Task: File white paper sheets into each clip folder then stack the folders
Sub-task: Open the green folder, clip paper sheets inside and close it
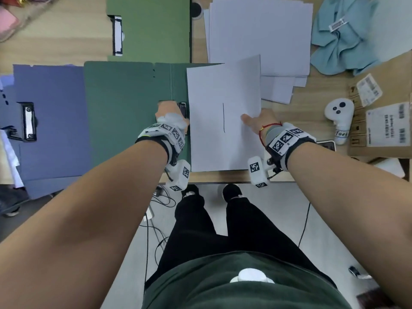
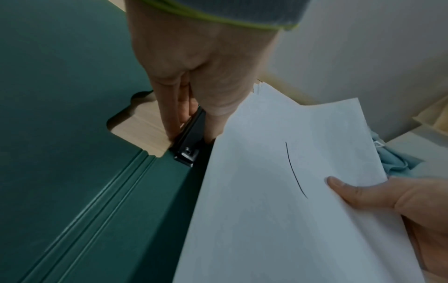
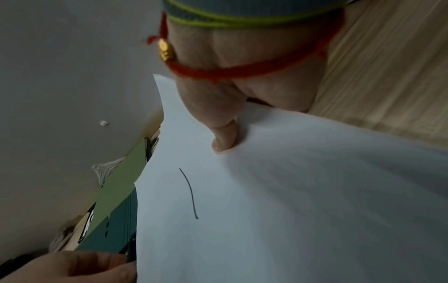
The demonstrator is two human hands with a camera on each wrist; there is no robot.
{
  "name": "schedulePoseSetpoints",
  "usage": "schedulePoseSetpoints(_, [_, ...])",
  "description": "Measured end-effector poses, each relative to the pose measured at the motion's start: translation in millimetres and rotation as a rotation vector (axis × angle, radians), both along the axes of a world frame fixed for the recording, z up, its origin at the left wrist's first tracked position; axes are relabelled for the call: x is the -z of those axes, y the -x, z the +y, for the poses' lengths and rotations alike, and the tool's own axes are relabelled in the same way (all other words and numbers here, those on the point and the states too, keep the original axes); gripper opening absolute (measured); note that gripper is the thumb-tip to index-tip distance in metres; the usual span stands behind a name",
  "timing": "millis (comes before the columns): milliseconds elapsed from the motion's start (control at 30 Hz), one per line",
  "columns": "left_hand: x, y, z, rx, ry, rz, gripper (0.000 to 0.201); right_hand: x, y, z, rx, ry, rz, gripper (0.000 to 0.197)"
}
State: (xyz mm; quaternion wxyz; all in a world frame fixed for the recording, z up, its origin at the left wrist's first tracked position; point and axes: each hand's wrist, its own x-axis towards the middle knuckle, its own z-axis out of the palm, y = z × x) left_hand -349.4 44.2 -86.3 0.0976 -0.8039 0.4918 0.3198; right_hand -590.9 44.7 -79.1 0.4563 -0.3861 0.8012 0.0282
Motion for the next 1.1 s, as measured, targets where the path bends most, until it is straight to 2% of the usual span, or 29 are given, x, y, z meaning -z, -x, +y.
schedulePoseSetpoints(100, [-2.4,4.3,-6.9,0.044,-0.156,-0.087,0.031,-0.3,-5.1,1.0,0.006,0.002,-0.005,0.063])
schedulePoseSetpoints(200, [-3.0,6.6,-12.0,0.045,-0.152,-0.116,0.025,0.8,-7.0,1.4,0.023,-0.009,-0.024,0.07])
schedulePoseSetpoints(333, [-9.1,-1.4,-12.9,0.013,-0.179,-0.028,0.021,3.0,-5.5,2.6,0.035,-0.04,-0.023,0.072])
schedulePoseSetpoints(500, [-15.0,-19.3,-4.0,-0.113,-0.098,0.084,0.012,5.6,-3.7,2.2,0.024,-0.042,-0.051,0.075])
schedulePoseSetpoints(633, [-6.1,-32.1,1.0,-0.238,-0.123,0.269,0.023,9.1,-4.0,-1.5,0.016,-0.019,-0.072,0.06])
schedulePoseSetpoints(700, [6.1,-39.2,1.8,-0.279,-0.14,0.332,0.019,7.5,-9.3,-3.4,0.014,-0.008,-0.063,0.057])
schedulePoseSetpoints(800, [13.3,-43.6,2.0,-0.33,-0.118,0.422,0.015,6.4,-16.9,-4.5,0.016,-0.009,-0.051,0.068])
schedulePoseSetpoints(967, [15.1,-46.4,-0.3,-0.366,-0.122,0.481,0.026,6.8,-24.8,-5.5,0.027,-0.011,-0.048,0.077])
schedulePoseSetpoints(1100, [5.8,-44.6,-1.3,-0.372,-0.13,0.476,0.021,4.0,-28.9,-5.8,-0.003,0.004,-0.038,0.075])
